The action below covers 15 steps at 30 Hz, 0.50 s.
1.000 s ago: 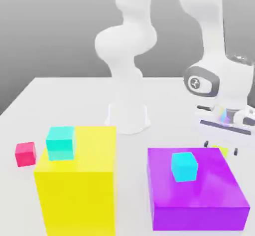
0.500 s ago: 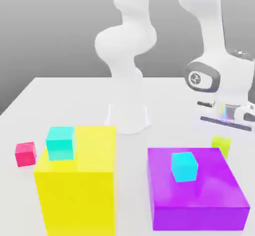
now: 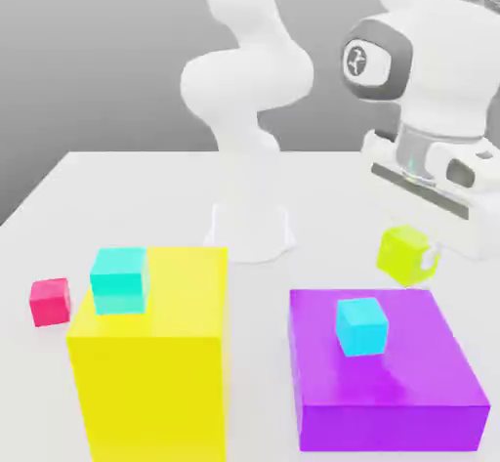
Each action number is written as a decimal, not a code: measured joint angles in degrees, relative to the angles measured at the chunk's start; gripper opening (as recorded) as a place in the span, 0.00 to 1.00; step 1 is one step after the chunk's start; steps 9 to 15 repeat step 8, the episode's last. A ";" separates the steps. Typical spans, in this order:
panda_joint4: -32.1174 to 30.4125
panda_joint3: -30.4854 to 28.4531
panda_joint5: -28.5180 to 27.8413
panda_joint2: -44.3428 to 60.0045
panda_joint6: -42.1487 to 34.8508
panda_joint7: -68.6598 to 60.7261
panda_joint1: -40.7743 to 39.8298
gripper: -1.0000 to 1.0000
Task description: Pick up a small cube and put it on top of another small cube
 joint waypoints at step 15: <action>-2.48 -1.31 2.50 7.45 10.14 -2.24 -0.10 1.00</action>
